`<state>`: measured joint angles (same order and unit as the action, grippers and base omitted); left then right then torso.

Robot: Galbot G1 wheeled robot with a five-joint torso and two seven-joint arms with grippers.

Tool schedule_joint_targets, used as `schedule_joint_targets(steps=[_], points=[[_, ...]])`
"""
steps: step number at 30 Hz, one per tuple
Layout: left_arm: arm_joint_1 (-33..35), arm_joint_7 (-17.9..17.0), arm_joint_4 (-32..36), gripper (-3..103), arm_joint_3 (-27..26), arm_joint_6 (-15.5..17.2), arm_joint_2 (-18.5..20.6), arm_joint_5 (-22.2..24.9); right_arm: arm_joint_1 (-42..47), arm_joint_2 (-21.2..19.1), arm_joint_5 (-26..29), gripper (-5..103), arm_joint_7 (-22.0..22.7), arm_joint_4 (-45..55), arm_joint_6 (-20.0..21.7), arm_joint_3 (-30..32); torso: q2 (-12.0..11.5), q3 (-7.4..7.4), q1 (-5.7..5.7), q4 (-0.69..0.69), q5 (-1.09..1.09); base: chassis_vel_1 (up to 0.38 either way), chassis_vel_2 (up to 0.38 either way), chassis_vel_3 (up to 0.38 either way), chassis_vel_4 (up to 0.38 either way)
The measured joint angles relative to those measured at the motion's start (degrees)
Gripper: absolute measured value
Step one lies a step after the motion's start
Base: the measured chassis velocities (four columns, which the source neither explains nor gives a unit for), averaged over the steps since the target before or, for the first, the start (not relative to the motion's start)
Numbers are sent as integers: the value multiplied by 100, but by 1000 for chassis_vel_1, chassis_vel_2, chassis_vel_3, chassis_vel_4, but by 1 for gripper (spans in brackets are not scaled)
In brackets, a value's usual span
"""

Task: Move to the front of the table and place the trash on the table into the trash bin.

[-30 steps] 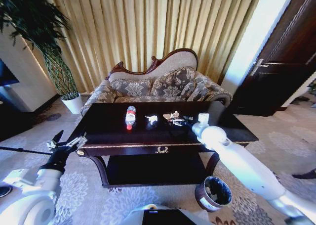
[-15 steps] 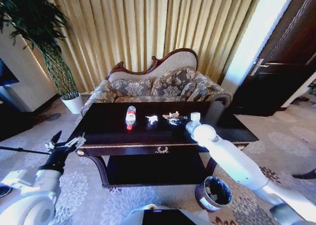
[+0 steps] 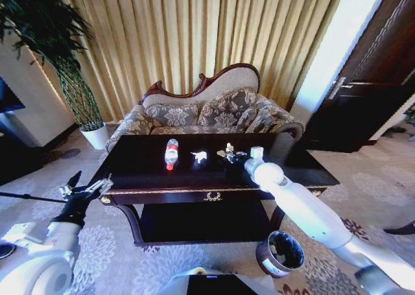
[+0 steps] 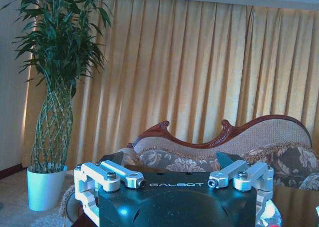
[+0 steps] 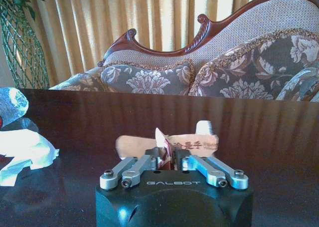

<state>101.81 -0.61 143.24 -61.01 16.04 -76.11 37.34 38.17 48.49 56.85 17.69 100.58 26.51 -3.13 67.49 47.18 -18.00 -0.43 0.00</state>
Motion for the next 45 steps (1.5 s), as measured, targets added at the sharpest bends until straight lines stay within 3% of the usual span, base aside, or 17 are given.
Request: schedule_joint_targets(steps=[1,4,8,17,33,45], points=[[0,0,0,100,0,0,0,0,0,0,0,22,0,0,0,0,0,0,0,0,0,0,0,0,0],[0,0,-1,100,-1,-6,7,3,0,-4,15,6,72,50,-25,16,0,0,0,0,0,0,0,0,0],[-3,2,-21,100,-1,-13,26,10,-2,-14,26,1,146,106,-175,51,0,0,0,0,0,0,0,0,0],[-29,11,-81,100,1,-74,41,21,354,-110,-154,1,316,343,-648,601,0,0,0,1,1,0,0,0,0],[-115,62,-272,100,-16,-204,-30,67,2127,-772,-437,1,308,899,-1463,2643,1,-1,0,-1,0,0,0,0,0],[-155,106,-499,100,-152,-165,302,287,3483,-633,-392,1,71,1756,-1513,3770,1,-1,0,1,-1,0,0,0,0]])
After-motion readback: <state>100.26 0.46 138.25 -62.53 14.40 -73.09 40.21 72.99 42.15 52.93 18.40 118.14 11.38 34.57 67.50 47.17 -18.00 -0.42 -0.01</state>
